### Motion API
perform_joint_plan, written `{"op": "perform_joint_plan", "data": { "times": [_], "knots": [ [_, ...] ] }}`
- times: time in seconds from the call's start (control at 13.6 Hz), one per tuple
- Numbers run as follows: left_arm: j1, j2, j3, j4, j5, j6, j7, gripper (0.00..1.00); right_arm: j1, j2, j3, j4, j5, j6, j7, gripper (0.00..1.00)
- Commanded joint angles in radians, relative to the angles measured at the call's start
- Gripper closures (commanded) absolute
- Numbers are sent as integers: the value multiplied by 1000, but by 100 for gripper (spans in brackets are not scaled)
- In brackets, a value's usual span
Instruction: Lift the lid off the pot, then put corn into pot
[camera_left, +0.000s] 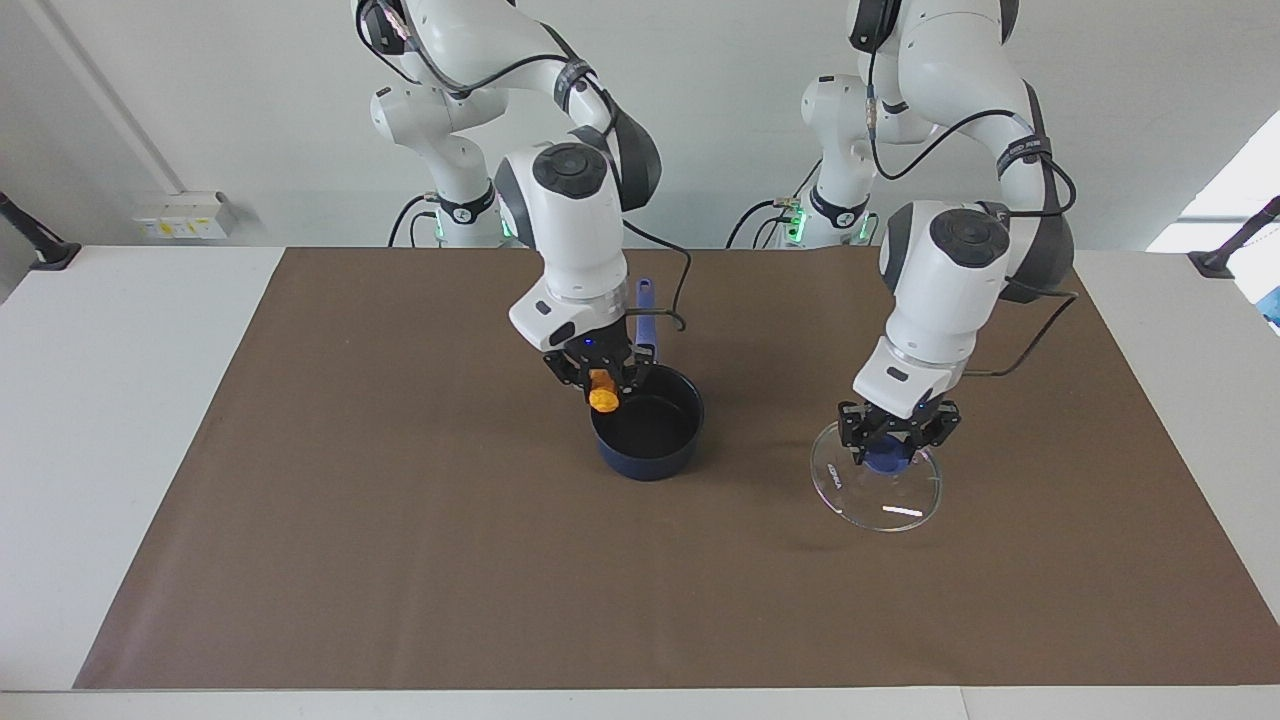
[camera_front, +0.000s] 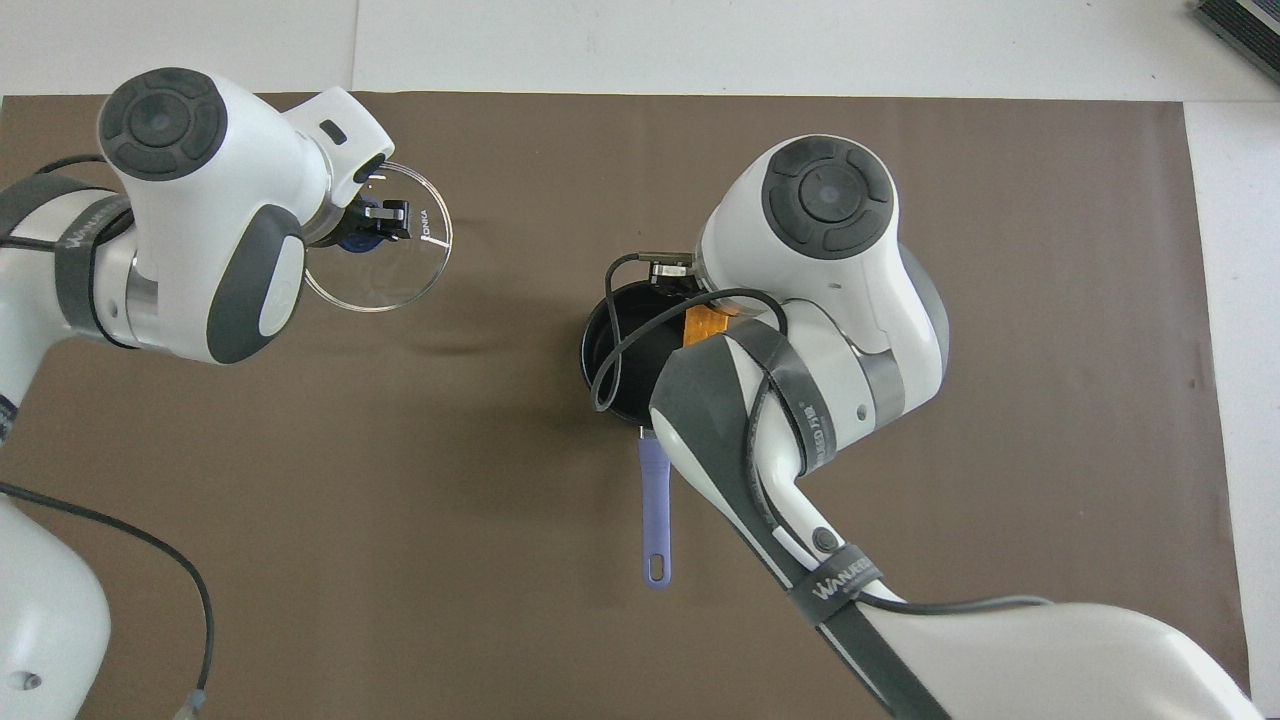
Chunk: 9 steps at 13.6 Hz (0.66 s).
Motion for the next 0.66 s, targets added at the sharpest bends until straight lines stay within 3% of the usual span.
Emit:
{"op": "perform_joint_plan", "data": {
  "times": [0.0,0.29,0.59],
  "knots": [
    [74,-91,-14,-170,-37,133,112,100,24,97,2,76,-13,36,39,100],
    [155,-103,-12,-223,-115,152,283,100,33,98,8,34,-6,55,13,100],
    [224,-100,-12,-281,-115,160,387,100,47,107,8,-27,-11,167,7,100]
  ]
}}
